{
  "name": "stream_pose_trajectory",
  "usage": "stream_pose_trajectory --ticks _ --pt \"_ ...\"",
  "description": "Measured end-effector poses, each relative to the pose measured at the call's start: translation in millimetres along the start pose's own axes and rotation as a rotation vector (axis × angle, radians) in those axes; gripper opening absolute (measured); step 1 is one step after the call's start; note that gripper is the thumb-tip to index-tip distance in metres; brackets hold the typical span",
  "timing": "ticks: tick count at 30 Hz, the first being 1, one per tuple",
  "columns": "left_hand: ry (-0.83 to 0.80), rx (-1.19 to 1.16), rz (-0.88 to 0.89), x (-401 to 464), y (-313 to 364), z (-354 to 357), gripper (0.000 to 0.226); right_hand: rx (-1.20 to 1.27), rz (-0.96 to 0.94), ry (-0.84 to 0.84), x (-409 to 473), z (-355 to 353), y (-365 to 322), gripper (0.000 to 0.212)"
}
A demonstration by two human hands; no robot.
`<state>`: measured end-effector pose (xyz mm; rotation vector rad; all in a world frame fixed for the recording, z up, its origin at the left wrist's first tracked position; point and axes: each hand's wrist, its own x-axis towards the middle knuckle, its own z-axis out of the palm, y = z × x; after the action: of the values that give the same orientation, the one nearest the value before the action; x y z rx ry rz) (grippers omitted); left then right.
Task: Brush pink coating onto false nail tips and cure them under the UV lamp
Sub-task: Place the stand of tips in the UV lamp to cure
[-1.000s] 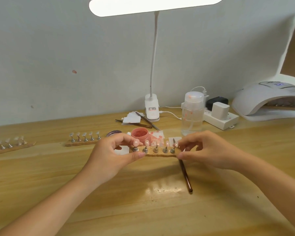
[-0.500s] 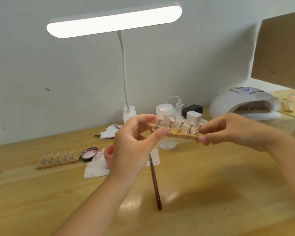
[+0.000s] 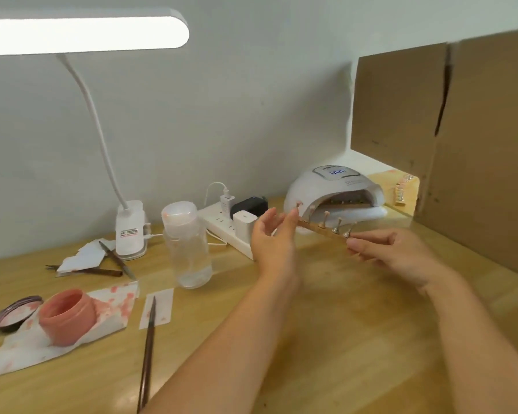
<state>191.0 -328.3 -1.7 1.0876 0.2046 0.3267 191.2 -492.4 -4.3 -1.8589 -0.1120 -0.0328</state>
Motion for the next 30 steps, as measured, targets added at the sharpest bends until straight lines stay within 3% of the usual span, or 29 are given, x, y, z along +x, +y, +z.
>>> stream_pose_trajectory --ticks 3,6,7,11,18,22,25,30 --pt "-0.113 -0.061 -0.239 9.0 -16.5 22.3 0.044 0.011 -0.025 0.219 10.0 -7.5 14.1 0.010" --pt "-0.347 -0.004 -0.402 9.1 -31.2 42.5 0.010 -0.098 0.001 0.363 19.1 -12.2 26.4 0.021" --pt "-0.389 0.034 -0.411 9.6 -35.8 48.9 0.011 -0.145 0.014 0.395 21.3 -14.0 30.8 0.022" --pt "-0.407 0.210 -0.328 17.3 -53.3 67.6 0.012 -0.322 0.044 0.466 23.8 -20.3 42.0 0.009" --pt "-0.428 0.387 -0.252 28.7 -61.4 68.0 0.022 -0.516 0.052 0.523 36.1 -6.7 40.8 0.011" --pt "-0.420 0.469 -0.164 37.8 -62.0 63.6 0.020 -0.609 0.011 0.506 51.5 -4.4 38.3 0.017" --pt "-0.338 0.541 -0.024 46.0 -63.2 58.9 0.015 -0.691 -0.033 0.467 66.7 4.1 37.3 0.034" --pt "-0.314 0.541 0.027 52.6 -60.9 56.6 0.041 -0.705 -0.031 0.393 98.9 18.0 36.5 0.040"
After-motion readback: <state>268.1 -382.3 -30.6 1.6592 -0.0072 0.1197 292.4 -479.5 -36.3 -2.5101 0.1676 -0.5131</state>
